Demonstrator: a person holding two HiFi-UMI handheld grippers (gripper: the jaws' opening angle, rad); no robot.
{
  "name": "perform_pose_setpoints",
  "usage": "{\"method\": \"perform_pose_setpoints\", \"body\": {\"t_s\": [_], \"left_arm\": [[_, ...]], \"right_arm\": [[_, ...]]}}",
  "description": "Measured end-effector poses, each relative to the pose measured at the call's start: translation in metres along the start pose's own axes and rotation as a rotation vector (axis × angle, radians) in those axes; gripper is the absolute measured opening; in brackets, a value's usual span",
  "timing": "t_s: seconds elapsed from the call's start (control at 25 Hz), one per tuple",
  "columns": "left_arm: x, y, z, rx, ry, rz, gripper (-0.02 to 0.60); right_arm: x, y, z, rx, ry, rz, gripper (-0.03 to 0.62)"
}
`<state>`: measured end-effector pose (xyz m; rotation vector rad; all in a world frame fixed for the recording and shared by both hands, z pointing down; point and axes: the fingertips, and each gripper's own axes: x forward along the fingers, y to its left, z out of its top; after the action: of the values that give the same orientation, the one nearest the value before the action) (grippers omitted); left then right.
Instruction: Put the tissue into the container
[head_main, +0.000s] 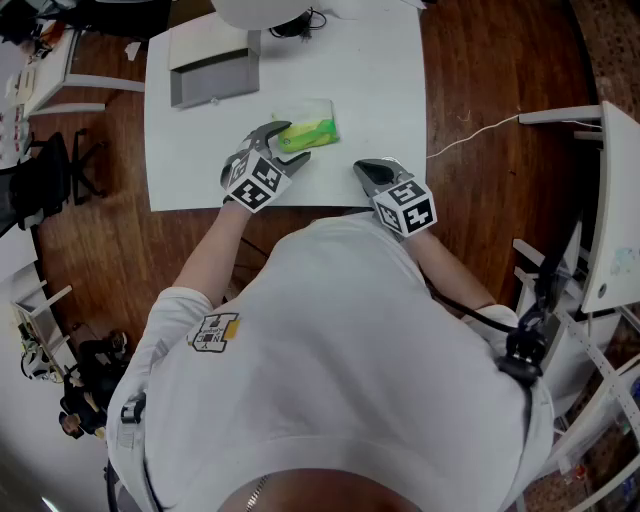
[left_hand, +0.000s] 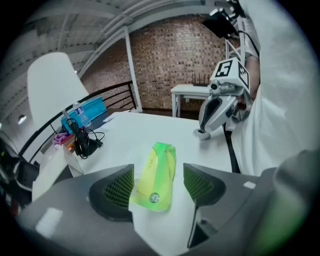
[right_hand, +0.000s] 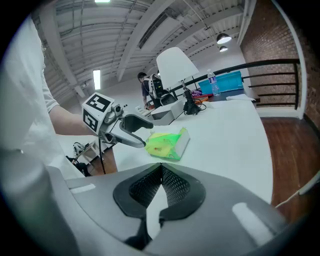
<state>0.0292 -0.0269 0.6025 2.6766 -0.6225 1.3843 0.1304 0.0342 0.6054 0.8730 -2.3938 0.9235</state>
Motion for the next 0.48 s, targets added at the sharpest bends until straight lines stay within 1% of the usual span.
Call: {"method": "perform_pose_setpoints", "body": {"t_s": [0.16,0.36,0.48], "left_arm": [[0.019,0.006,0.012,0.103,0.086,-0.004,0.346],[0.037,0.012,0.013,0.221,0.192,-0.047,0.4],[0.043,0.015,0.01,0.253,0.224,-0.082,0.424]], "right_arm": [[-0.004,-0.017,0.005,-0.028,0.007,0.008,0.0],[0.0,-0.026,0.01,-0.061,0.008,0.011,0.0],[0.005,-0.025,0.013,-0.093,0.013,-0.003,0.002]]}}
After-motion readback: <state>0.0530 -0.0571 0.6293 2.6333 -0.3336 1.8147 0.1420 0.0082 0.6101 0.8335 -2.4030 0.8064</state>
